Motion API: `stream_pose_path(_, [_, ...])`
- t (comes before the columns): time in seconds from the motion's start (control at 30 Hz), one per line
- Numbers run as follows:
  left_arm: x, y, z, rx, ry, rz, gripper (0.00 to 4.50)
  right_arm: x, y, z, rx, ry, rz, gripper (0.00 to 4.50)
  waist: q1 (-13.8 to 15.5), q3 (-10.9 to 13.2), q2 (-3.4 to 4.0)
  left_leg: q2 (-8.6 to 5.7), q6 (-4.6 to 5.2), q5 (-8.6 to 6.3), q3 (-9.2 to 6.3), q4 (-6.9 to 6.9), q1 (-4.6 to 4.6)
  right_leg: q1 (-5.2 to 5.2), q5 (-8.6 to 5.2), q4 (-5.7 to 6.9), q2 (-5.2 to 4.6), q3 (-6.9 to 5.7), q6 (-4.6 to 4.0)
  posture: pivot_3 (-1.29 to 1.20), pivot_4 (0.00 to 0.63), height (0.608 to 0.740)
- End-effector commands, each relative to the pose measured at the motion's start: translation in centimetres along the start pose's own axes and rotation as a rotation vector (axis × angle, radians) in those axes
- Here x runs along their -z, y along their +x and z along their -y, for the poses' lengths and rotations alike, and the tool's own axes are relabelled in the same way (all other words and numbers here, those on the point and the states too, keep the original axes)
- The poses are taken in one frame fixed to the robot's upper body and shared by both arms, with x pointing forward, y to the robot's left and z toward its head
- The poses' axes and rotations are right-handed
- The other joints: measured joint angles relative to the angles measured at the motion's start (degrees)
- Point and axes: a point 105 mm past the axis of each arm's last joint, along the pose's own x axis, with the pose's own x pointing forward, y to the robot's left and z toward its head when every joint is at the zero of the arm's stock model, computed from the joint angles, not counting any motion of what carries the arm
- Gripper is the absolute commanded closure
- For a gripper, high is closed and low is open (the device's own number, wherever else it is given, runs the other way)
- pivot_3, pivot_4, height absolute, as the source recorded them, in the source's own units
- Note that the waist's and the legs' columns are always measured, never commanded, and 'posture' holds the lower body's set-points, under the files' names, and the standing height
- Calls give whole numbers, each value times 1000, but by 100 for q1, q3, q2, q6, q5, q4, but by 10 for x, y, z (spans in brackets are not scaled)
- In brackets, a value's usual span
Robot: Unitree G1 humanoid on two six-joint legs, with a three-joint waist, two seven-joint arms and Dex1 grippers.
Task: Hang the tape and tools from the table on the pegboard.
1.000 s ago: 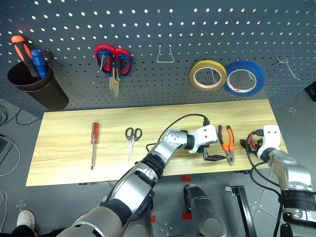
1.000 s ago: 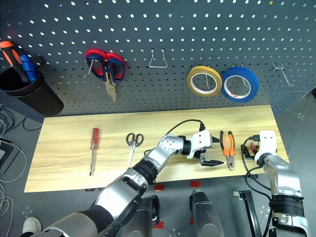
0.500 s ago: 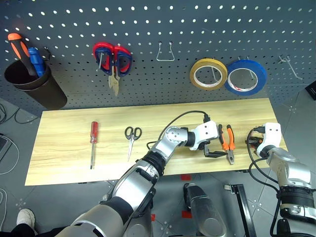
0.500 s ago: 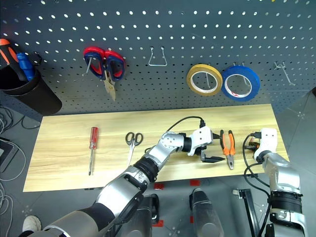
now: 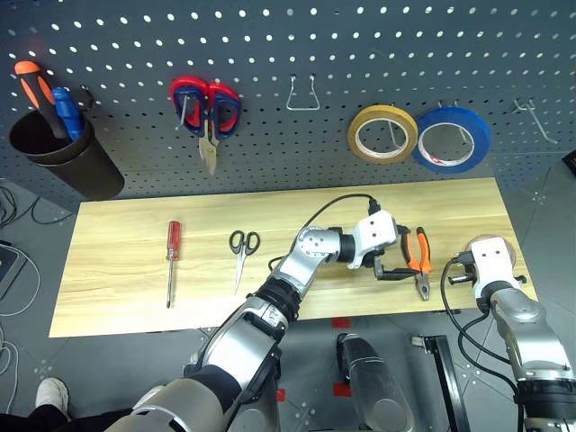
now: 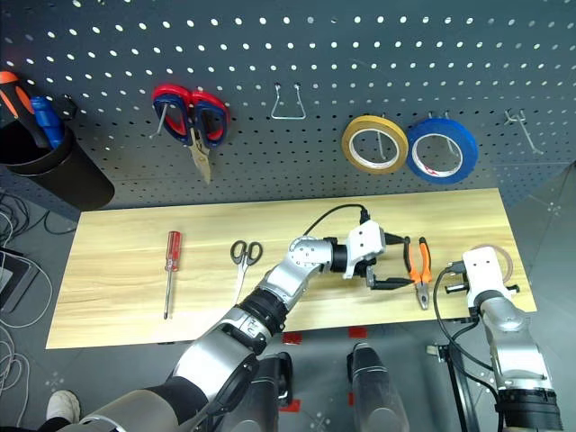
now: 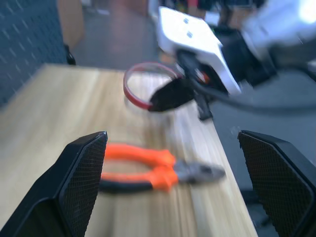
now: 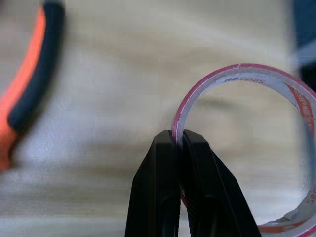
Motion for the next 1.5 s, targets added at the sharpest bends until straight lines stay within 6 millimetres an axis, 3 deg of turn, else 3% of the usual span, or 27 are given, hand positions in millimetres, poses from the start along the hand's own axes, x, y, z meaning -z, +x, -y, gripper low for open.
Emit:
stream_pose_path(0.03, [-25, -2, 2, -37, -19, 90, 0, -37, -11, 22, 160, -115, 182, 4459, -9, -158, 12, 2, -1, 2, 0, -9, -1, -7, 0, 0, 2, 0, 0, -124, 232, 740])
stream_pose_path(0.3, [-38, -16, 2, -106, -55, 113, 0, -78, -15, 22, 277, -164, 420, 4459, -33, -614, 22, -6, -1, 2, 7, -12, -1, -5, 0, -6, 4, 9, 0, -136, 167, 740])
stream_pose_path(0.53, [-41, -10, -8, -153, -83, 125, 0, -108, -4, 24, 264, -125, 582, 4459, -87, -849, 28, -47, 9, 7, -13, -14, 4, 12, 0, -14, -24, 2, 0, -148, 132, 740])
stream_pose_path(0.8, [-52, 8, -9, -124, -76, 157, 0, -101, 22, 34, 185, 47, 542, 4459, -217, -975, 28, -79, 28, 13, -32, -16, 18, 48, 1, -25, -55, -10, 4, -145, 123, 740])
stream_pose_path(0.9, [-54, 14, -6, -107, -72, 164, 0, -103, 33, 29, 97, 152, 541, 4459, -301, -1004, 37, -80, 29, 13, -34, -17, 22, 55, 1, -24, -56, -13, 4, -144, 124, 740])
stream_pose_path(1.23, [-47, 15, -2, -99, -68, 152, 0, -101, 48, 27, 1, 291, 508, 4459, -492, -1017, 44, -85, 38, 13, -33, -19, 31, 67, 1, -8, -64, -13, 4, -131, 136, 740])
stream_pose_path(1.5, [-45, 13, -5, -121, -68, 143, 0, -93, 47, 22, 9, 320, 485, 2103, -492, -1020, 49, -85, 41, 14, -34, -18, 32, 68, 1, -1, -65, -14, 4, -119, 149, 740])
